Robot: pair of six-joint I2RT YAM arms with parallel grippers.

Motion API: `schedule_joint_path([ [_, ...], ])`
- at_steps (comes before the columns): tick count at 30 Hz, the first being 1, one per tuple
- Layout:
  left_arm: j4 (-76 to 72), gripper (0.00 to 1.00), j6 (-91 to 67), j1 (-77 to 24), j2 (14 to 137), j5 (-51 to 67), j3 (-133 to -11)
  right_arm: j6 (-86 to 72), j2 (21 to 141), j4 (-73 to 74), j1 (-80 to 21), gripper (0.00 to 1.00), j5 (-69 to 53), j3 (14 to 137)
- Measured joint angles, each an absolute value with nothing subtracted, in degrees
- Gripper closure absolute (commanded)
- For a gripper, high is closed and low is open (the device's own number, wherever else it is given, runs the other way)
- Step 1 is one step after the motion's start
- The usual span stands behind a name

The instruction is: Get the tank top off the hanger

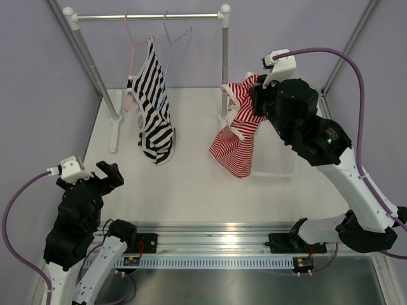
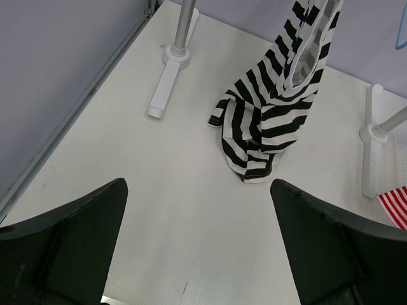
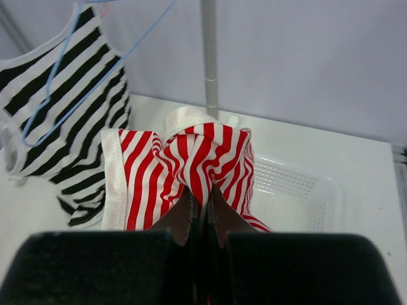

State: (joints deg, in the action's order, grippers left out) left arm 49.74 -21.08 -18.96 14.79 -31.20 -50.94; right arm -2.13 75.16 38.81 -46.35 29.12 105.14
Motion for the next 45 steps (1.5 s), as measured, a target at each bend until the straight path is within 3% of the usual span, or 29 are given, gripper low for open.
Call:
schedule_joint_path([
  [13, 49.6, 0.01, -21.1, -18.9, 14.0, -30.2, -50.4, -1.5, 80.5, 41.6, -25.6, 1.0, 32.6, 107.3],
  [20, 49.6, 0.01, -21.1, -18.9, 14.0, -29.9, -50.3, -1.4, 82.5, 42.7, -23.2, 1.0, 31.8, 107.4],
  [39, 49.5, 0.01, -21.0, -18.9, 14.3, -29.1, -50.2, -9.3, 84.3, 36.1, -19.6, 0.99, 19.1, 86.5],
  [41, 49.5, 0.01, -21.0, -18.9, 14.8, -29.1, -50.2, -10.5, 86.8, 35.0, -19.6, 0.9, 17.7, 83.3],
  [42, 49.5, 0.01, -21.0, -18.9, 15.0, -29.0, -50.2, -11.0, 88.5, 34.7, -19.6, 0.73, 17.0, 82.1],
  [44, 49.5, 0.01, -21.0, -18.9, 15.4, -28.9, -50.2, -12.3, 91.7, 34.7, -19.6, 0.22, 16.2, 80.9],
  [45, 49.4, 0.01, -21.0, -18.9, 15.5, -28.9, -50.2, -12.7, 93.4, 35.0, -19.6, 0.15, 15.8, 80.8],
])
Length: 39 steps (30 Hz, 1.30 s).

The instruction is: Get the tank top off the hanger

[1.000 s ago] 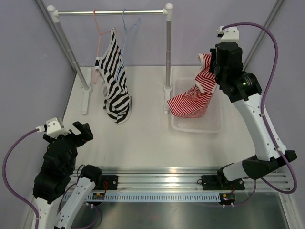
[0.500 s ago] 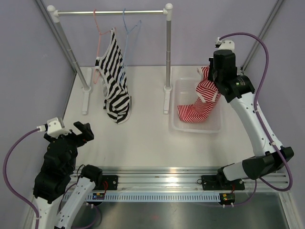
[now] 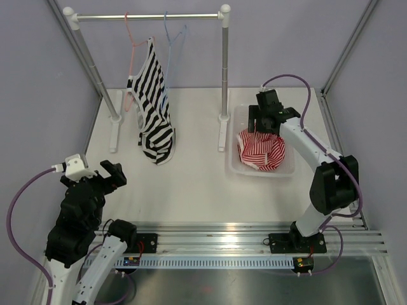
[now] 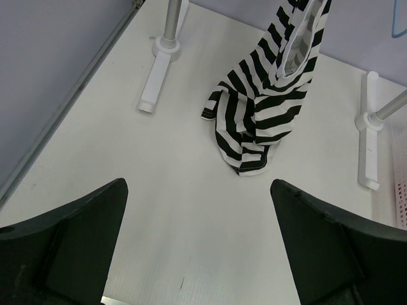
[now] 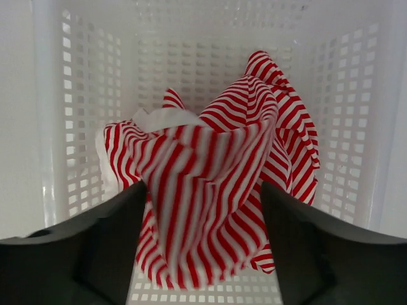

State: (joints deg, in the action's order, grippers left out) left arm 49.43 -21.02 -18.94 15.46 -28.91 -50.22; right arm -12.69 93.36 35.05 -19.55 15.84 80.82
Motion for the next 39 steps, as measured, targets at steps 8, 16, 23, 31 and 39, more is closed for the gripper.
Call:
schedule_joint_path([
  [8, 50.3, 0.01, -20.8, -18.9, 17.8, -28.9, -51.4, -12.8, 90.2, 38.1, -19.6, 0.0, 15.4, 82.5],
  [16, 54.5, 0.01, -19.7, -18.9, 27.1, -28.5, -60.2, -12.8, 63.5, 41.1, -19.6, 0.0, 15.8, 83.2],
  [23, 56.0, 0.01, -18.6, -19.1, 29.8, -25.8, -60.8, -13.6, 49.3, 51.9, -19.6, 0.0, 19.0, 82.3],
  [31, 56.7, 0.01, -18.2, -19.7, 29.2, -25.1, -60.5, -13.6, 40.9, 63.1, -19.6, 0.01, 21.7, 78.6],
  [39, 55.1, 0.01, -17.8, -19.8, 26.3, -23.9, -58.2, -13.4, 36.6, 63.3, -19.6, 0.01, 21.8, 75.0],
])
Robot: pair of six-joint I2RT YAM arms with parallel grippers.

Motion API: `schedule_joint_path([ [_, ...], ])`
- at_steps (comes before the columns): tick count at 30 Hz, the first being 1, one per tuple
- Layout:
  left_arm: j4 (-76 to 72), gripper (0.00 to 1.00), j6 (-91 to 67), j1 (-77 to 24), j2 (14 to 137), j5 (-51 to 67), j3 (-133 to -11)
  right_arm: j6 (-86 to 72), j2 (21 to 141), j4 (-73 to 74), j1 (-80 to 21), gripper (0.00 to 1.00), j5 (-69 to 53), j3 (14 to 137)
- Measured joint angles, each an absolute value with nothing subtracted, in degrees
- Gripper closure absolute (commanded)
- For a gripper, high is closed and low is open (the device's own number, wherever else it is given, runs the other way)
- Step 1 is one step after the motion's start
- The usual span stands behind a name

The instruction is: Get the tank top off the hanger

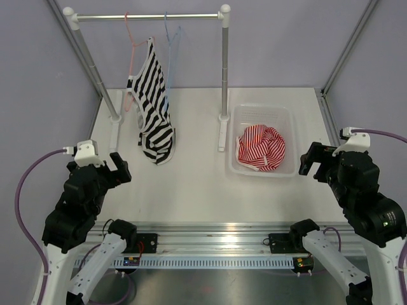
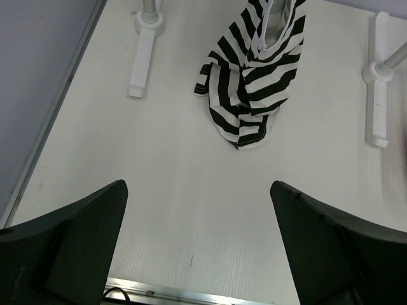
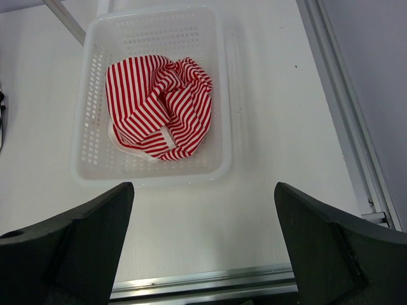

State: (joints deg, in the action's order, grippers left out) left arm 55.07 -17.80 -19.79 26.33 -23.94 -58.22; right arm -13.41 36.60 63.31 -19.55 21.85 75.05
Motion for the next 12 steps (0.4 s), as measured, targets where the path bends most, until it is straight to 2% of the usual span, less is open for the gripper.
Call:
schedule_joint_path([
  [12, 53.1, 0.01, -17.8, -19.8, 24.0, -23.8, -57.5, -13.4, 38.1, 62.9, -19.6, 0.01, 21.9, 74.2],
])
